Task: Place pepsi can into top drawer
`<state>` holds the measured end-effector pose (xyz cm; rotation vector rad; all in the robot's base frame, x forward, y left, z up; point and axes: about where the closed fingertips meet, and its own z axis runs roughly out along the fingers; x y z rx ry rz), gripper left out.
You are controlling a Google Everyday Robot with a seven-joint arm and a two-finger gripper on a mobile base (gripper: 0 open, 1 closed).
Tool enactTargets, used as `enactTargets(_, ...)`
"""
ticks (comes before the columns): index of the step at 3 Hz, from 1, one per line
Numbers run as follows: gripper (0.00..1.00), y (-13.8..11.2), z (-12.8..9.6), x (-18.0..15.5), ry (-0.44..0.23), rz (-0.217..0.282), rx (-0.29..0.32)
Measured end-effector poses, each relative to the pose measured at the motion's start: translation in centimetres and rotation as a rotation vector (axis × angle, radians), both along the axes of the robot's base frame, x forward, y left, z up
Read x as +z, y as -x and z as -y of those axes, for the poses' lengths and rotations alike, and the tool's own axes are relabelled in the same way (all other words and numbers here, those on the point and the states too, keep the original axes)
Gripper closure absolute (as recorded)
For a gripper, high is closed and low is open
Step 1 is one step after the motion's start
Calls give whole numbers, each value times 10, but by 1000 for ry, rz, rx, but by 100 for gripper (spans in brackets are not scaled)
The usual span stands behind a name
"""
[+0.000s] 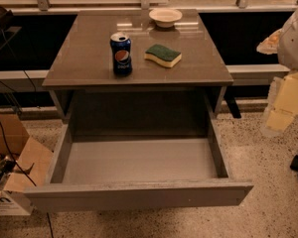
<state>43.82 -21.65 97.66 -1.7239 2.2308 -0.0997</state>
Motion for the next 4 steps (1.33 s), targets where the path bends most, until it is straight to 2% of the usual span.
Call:
enactTargets(1,0,0,-1,0,-1,3,1)
enactTargets(2,0,-13,-39,-8,-76,26,67)
enactTargets(3,0,-27,-70,-17,-170,21,119)
enactTargets(4,0,-47,-111,-28,-312,8,188)
